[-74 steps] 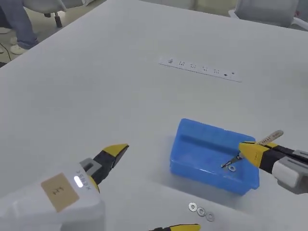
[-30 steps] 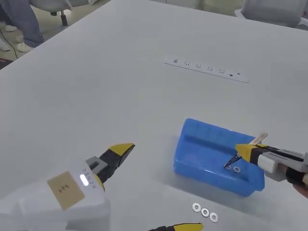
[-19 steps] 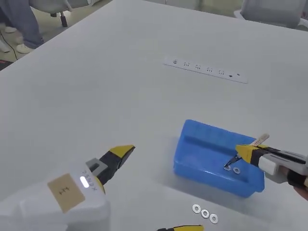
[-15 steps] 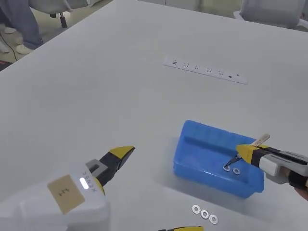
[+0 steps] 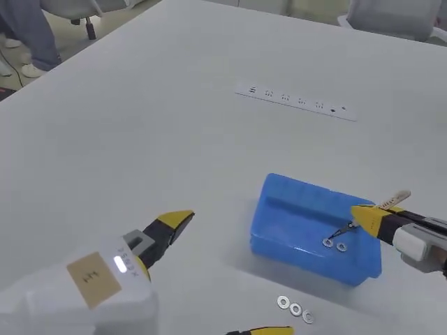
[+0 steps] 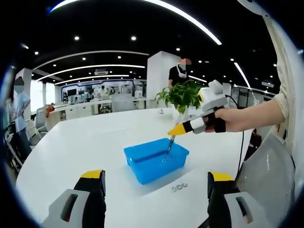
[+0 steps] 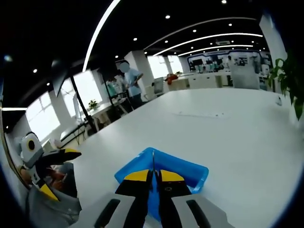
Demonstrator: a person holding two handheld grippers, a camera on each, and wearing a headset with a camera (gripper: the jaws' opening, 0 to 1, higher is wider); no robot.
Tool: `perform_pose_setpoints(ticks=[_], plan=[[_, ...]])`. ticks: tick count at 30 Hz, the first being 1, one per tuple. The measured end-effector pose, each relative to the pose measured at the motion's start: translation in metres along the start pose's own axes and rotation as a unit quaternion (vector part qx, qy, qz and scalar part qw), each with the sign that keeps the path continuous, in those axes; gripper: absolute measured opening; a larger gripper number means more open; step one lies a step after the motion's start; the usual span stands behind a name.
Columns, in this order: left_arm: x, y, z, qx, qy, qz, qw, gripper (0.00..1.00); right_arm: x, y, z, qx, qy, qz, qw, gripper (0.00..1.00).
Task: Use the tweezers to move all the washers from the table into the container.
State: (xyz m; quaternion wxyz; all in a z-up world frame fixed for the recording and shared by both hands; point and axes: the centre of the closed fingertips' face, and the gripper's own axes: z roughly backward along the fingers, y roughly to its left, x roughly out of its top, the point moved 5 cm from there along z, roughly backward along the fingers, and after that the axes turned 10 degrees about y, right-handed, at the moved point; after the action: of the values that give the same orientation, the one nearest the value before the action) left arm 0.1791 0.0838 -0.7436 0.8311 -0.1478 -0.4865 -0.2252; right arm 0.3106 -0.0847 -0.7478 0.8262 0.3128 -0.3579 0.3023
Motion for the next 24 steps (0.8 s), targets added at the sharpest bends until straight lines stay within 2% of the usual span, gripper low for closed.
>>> perform_pose_setpoints(ticks=[11,17,24], plan=[[0.0,-0.001,-0.001,-0.003,0.001,-0.002,1.0,0.9,-0.006,0.02,0.017,0.025,-0.007,-0.012,0.9996,0.03],[0.0,-0.001,-0.001,-0.005,0.002,-0.003,1.0,0.9,-0.026,0.032,0.013,0.048,0.012,-0.026,0.9984,0.03],[0.0,-0.002,-0.001,-0.006,0.003,-0.004,1.0,0.9,-0.046,0.039,0.005,0.059,0.039,-0.033,0.997,0.03]])
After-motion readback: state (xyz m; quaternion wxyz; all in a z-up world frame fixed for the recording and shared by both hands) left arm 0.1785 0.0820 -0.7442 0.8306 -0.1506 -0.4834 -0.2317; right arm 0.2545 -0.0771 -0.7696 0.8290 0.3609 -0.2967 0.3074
